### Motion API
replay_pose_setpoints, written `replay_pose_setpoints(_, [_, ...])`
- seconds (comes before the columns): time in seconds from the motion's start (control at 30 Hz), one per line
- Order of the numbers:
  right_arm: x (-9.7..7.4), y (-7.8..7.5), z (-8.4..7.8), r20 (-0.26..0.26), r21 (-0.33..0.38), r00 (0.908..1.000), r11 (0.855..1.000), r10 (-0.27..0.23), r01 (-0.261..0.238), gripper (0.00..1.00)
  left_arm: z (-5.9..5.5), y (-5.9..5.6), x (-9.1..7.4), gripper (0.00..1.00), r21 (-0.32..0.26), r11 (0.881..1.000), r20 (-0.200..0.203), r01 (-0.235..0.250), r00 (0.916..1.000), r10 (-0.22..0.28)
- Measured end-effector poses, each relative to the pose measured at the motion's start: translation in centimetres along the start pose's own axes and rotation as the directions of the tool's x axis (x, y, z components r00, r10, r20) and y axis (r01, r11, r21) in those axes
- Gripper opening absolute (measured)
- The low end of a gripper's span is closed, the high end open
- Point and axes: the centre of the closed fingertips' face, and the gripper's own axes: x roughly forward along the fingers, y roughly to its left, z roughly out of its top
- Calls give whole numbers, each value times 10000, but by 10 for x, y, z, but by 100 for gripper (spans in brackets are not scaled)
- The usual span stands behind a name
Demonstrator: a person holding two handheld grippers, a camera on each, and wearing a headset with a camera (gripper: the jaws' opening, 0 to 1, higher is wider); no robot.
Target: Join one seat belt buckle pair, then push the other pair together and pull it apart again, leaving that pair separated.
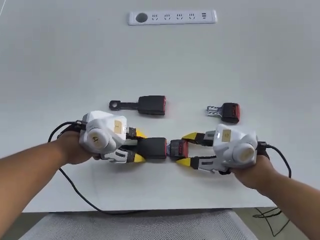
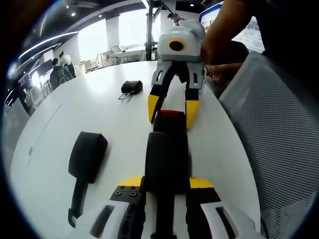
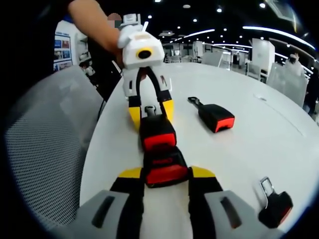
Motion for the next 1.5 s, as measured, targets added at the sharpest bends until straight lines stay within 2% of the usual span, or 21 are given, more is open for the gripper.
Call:
replay_pose_setpoints(0.27, [1, 1, 1, 36, 123, 10000, 9999, 30, -30, 34, 0, 0, 0, 32, 13, 10000, -79, 18, 10000, -17])
replay_pose_setpoints(0.43, [2, 2, 1, -231, -84, 9997, 10000, 13, -15, 35, 1, -1, 0, 33, 223, 9997, -424, 63, 9991, -53])
replay_pose_setpoints(0.67, [4, 1, 1, -629, -202, 9980, 9998, -5, -8, 36, 1, -1, 0, 33, 122, 9999, -694, 18, 9976, -9])
replay_pose_setpoints(0.7, [5, 0, -2, -798, -95, 9967, 9999, -142, 135, 37, 1, -2, 0, 34, 94, 10000, -798, 19, 9968, -12])
replay_pose_setpoints(0.73, [7, 0, 0, -810, -104, 9967, 9999, -35, 27, 38, 2, -3, 1, 36, 161, 9999, -830, 48, 9965, -34])
replay_pose_setpoints(0.77, [6, 1, 2, -840, 200, 9965, 9998, 38, -21, 41, 2, -3, 1, 36, 140, 9999, -920, -11, 9958, 23])
replay_pose_setpoints(0.8, [5, 1, 5, -712, 336, 9975, 9994, 32, -8, 49, 1, -4, 1, 38, 19, 10000, -999, 18, 9950, -16])
replay_pose_setpoints(0.83, [5, 0, 7, -588, 500, 9983, 9987, -11, 40, 56, 3, -6, 1, 42, -216, 9998, -952, 41, 9954, -62])
replay_pose_setpoints(0.87, [4, -3, 9, -522, 646, 9985, 9977, -187, 221, 64, 4, -5, 0, 51, -232, 9997, -873, -18, 9962, -3])
replay_pose_setpoints(0.9, [3, -5, 13, -367, 667, 9989, 9973, -280, 304, 70, 7, -3, -1, 58, -494, 9986, -712, -207, 9973, 171])
replay_pose_setpoints(0.97, [-1, -7, 19, -137, 695, 9991, 9968, -393, 402, 74, 11, 2, -4, 73, -1030, 9930, -566, -580, 9970, 524])
replay_pose_setpoints(1.03, [-5, -8, 21, -63, 823, 9989, 9955, -465, 469, 82, 16, 5, -10, 83, -1082, 9917, -254, -694, 9974, 671])
replay_pose_setpoints(1.07, [-6, -8, 20, -28, 850, 9987, 9951, -507, 507, 84, 17, 5, -12, 86, -1107, 9912, -187, -728, 9973, 711])
replay_pose_setpoints(1.13, [-11, -9, 19, -55, 1010, 9986, 9935, -526, 529, 81, 17, 6, -16, 86, -1284, 9892, -223, -703, 9974, 679])
replay_pose_setpoints(1.27, [-23, -18, 25, 195, 950, 9960, 9918, -876, 854, 86, 21, 14, -25, 88, -1287, 9870, -148, -961, 9954, 950])
replay_pose_setpoints(1.37, [-34, -34, 28, 367, 999, 9908, 9870, -1305, 1263, 87, 27, 20, -30, 94, -1496, 9829, 54, -1074, 9940, 1095])
replay_pose_setpoints(1.5, [-54, -59, 28, 463, 1347, 9820, 9752, -1832, 1755, 86, 35, 29, -37, 95, -1557, 9807, 211, -1179, 9922, 1226])
